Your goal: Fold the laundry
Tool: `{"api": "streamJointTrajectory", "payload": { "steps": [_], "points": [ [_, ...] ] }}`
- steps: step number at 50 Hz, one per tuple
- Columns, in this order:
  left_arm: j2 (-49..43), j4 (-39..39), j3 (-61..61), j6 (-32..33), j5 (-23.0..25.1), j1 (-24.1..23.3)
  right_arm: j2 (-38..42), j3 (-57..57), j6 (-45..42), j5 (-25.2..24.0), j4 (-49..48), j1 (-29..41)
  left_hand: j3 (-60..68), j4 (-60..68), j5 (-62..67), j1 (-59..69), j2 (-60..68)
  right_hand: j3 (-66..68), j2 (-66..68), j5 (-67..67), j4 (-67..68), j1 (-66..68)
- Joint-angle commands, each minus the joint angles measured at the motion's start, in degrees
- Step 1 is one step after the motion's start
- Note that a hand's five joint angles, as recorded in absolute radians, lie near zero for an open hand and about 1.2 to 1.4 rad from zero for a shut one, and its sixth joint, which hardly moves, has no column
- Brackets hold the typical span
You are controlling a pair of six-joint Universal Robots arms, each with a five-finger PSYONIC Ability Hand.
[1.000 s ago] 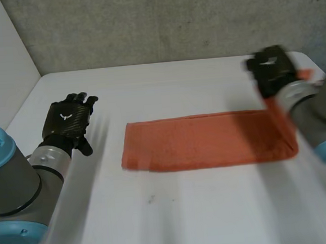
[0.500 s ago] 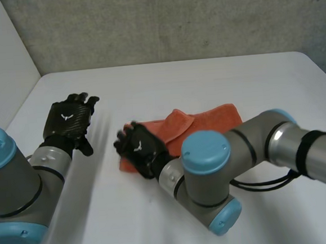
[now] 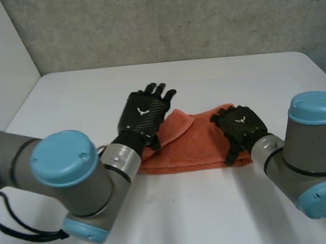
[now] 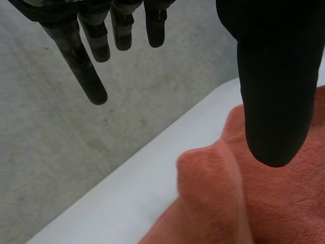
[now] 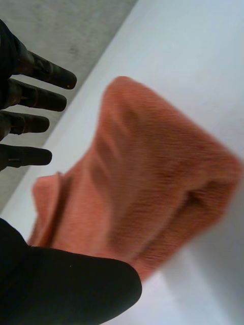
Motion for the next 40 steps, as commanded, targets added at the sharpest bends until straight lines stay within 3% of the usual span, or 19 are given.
{"api": "streamJointTrajectory", "payload": {
  "steps": [1, 9, 17, 25, 31, 40],
  "points": [
    [-7.59, -0.55, 5.99, -0.67, 0.01, -0.54, 0.36, 1.92, -1.26, 0.24, -0.44, -1.19, 1.05, -17.26, -0.79, 0.9, 1.32, -2.06, -2.46, -4.07, -3.27, -1.87],
    [-14.01, -0.73, 11.44, -0.41, 0.01, 0.61, 0.98, 2.53, -3.2, 0.77, -2.9, -1.28, 1.72, -16.59, -0.11, 1.57, 1.99, 3.07, 2.67, 1.06, 1.86, 3.26],
    [-17.52, -0.73, 13.37, -0.06, -0.87, 5.97, 1.42, 3.41, -6.45, 0.68, -4.92, -2.25, 3.74, -14.57, 1.9, 3.59, 4.01, 17.69, 17.29, 15.68, 16.47, 17.87],
    [-19.37, -0.73, 15.48, 6.0, -12.2, 11.77, 2.56, 3.06, -7.06, 0.77, -5.53, -2.42, 5.59, -12.72, 3.76, 5.45, 5.86, 30.11, 29.71, 28.1, 28.9, 30.29],
    [-16.91, -0.82, 12.23, 6.36, -12.03, 11.33, 3.17, 3.32, -9.08, 0.77, -6.85, -2.33, 4.24, -14.07, 2.41, 4.1, 4.51, 42.08, 41.68, 40.07, 40.87, 42.26],
    [-9.17, -0.82, 5.37, 5.04, -12.12, 6.76, 4.58, 3.06, -12.43, 0.94, -7.56, -2.42, 3.23, -15.08, 1.4, 3.09, 3.5, 46.47, 46.07, 44.46, 45.26, 46.65]
  ]
}}
